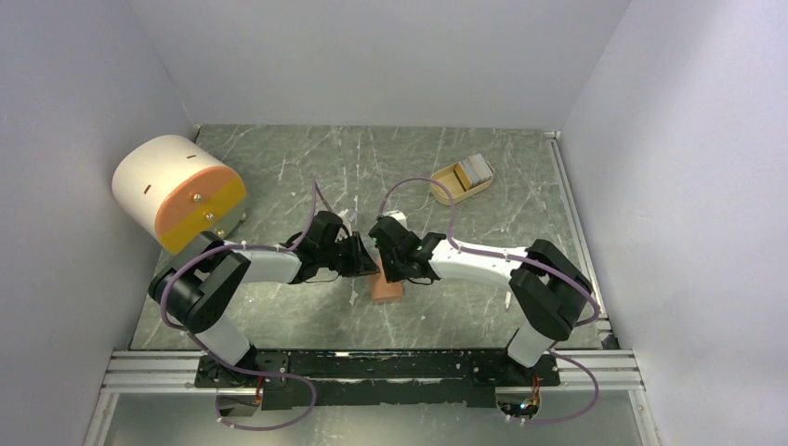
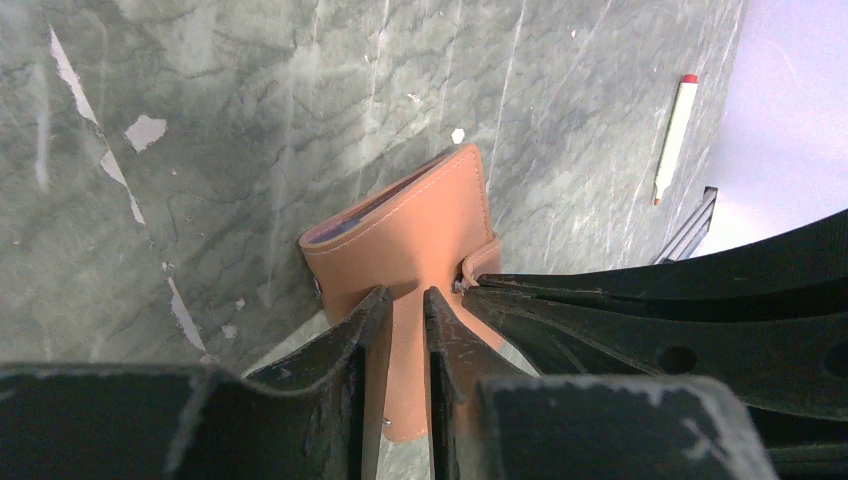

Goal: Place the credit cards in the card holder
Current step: Close the card holder at the center of the board.

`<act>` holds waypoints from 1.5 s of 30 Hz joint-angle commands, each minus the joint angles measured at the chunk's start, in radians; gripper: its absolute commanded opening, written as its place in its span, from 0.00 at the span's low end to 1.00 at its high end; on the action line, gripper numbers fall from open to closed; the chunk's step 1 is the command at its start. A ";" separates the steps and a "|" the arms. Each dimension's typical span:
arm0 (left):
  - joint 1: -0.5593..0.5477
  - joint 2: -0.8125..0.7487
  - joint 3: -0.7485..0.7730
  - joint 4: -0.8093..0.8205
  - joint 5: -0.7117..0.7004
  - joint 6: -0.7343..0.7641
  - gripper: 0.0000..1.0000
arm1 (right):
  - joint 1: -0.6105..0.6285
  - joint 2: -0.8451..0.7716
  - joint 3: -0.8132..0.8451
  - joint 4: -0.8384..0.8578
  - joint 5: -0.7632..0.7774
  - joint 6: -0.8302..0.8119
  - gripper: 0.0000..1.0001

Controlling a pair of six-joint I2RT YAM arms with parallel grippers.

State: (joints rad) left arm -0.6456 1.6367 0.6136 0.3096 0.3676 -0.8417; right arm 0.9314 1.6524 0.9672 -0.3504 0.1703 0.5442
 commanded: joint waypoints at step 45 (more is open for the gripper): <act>0.029 -0.472 0.272 -0.641 -0.271 0.174 0.74 | -0.001 -0.348 0.077 -0.089 0.154 0.006 1.00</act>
State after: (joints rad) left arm -0.6231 1.2495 0.7925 -0.1253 0.2005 -0.7631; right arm 0.9318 1.4010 1.0370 -0.4213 0.2199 0.5468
